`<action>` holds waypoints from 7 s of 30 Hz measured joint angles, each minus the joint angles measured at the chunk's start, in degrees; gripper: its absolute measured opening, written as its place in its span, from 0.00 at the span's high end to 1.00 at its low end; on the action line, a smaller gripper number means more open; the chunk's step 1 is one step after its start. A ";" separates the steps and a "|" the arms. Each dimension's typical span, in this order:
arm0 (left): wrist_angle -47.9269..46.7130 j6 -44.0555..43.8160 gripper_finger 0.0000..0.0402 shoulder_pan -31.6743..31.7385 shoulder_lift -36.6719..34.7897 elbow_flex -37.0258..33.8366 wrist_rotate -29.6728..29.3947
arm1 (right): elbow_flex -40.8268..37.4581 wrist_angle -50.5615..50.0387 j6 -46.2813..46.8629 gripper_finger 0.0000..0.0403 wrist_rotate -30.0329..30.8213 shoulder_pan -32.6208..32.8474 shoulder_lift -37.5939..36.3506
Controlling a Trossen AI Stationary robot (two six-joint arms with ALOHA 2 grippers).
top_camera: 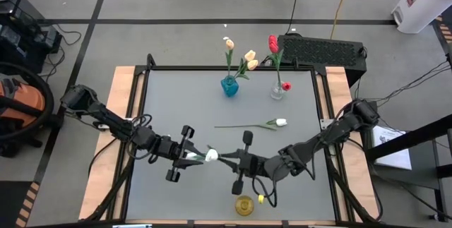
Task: Sort flowers into vase by color
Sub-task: Put the bottom right white flower into the yellow vase, then put the top white flower into the yellow vase
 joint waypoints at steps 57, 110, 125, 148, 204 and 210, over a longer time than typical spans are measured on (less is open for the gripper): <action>-2.86 -2.06 0.73 -0.04 0.02 0.04 -0.03 | -0.04 -0.67 4.32 1.00 -2.25 -0.33 3.30; -19.39 -9.16 0.73 -0.04 0.02 0.00 -2.47 | -0.04 12.84 5.85 1.00 25.12 23.11 2.73; -19.39 -9.27 0.73 -0.04 0.02 0.00 -2.47 | -0.04 7.96 11.30 1.00 21.42 22.95 2.73; -19.41 -9.31 0.73 -0.04 0.02 0.00 -2.47 | -0.04 -2.81 20.37 1.00 21.43 21.43 2.71; -19.63 -10.78 0.73 -0.06 0.02 0.00 -2.45 | -0.04 -7.08 22.49 0.51 16.71 21.64 2.71; -19.63 -10.82 0.73 -0.04 0.02 0.00 -2.46 | -0.04 -7.38 20.18 0.51 17.18 21.92 2.71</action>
